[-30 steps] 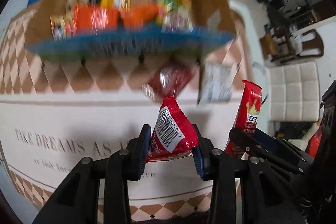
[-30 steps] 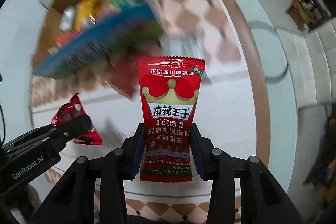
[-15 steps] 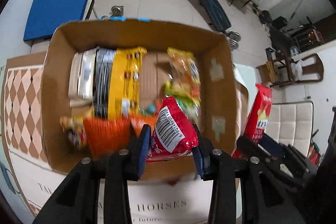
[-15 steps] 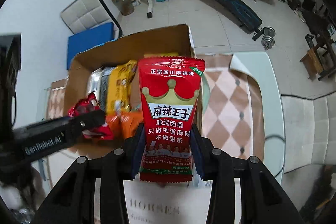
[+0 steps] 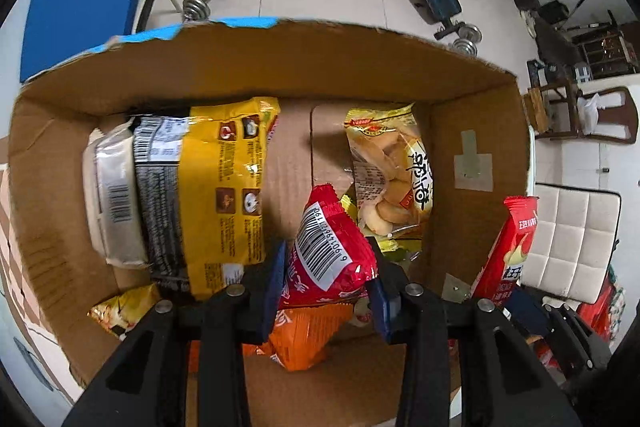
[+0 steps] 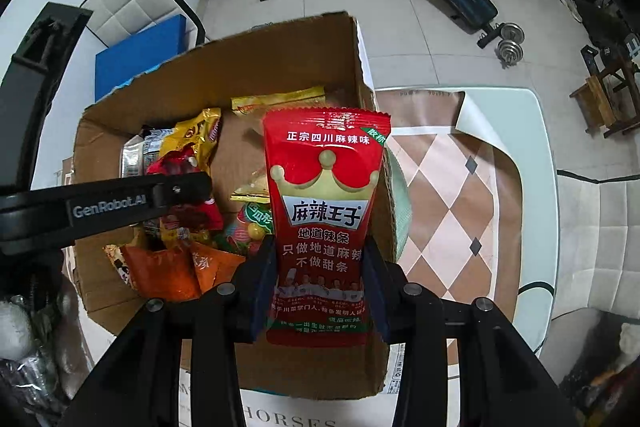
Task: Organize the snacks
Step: 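Carry both red packets over the box and release them inside, then grasp the dark red sauce packet with the left tool while the right tool grasps the white biscuit packet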
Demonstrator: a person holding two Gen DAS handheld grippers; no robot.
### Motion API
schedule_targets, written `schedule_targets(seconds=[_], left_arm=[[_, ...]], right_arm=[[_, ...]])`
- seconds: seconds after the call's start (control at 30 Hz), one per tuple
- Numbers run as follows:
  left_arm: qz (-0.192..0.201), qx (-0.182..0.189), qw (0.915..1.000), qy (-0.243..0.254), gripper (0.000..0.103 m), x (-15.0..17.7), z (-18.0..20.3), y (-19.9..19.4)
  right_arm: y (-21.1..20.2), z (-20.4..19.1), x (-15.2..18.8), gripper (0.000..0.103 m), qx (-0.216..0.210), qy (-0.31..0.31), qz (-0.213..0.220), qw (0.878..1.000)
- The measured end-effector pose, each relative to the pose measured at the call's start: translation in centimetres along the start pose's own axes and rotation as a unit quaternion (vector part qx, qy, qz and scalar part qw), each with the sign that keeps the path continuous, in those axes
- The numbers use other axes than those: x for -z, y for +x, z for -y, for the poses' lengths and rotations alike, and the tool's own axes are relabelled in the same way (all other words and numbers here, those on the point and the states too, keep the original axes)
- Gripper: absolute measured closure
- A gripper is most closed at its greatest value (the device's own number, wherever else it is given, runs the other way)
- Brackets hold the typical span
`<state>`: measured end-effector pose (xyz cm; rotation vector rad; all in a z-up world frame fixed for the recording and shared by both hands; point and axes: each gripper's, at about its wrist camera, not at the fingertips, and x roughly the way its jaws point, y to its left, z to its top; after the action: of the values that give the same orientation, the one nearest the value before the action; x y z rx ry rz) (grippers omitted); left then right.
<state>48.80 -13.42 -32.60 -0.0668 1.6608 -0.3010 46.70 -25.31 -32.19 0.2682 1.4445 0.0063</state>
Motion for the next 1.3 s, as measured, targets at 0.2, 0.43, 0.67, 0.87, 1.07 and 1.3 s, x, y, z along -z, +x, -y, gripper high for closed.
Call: schedule_targets(seconds=[0.2, 0.43, 0.67, 0.87, 1.07, 1.3], left_arm=[[-0.025, -0.020, 0.9995, 0.001, 0.024, -0.7, 0.3, 0.9], [0.003, -0.025, 0.9996, 0.011, 0.010, -0.4, 0.4, -0.9], [0.041, -0.014, 0.9990, 0.010, 0.009, 1.0, -0.5, -3.3], [0.080, -0.027, 0.9964, 0.009, 0.009, 3.6, -1.3, -6.0], [0.146, -0.042, 0.9884, 0.002, 0.009, 7.7, -2.0, -9.1], [0.210, -0.076, 0.9748, 0.009, 0.009, 12.7, -1.1, -11.5]], right_arm=[[1.9, 0.3, -0.4, 0.039, 0.000, 0.000, -0.040, 0.999], [1.4, -0.6, -0.1, 0.020, -0.004, -0.012, -0.044, 0.999], [-0.5, -1.7, 0.3, 0.011, 0.018, -0.025, -0.023, 0.999], [-2.5, -2.1, 1.2, 0.010, 0.027, -0.036, -0.004, 0.999], [-4.9, -2.7, 3.3, 0.010, 0.026, -0.044, 0.025, 0.998], [-7.7, -2.9, 6.7, 0.010, 0.032, -0.058, 0.058, 0.996]])
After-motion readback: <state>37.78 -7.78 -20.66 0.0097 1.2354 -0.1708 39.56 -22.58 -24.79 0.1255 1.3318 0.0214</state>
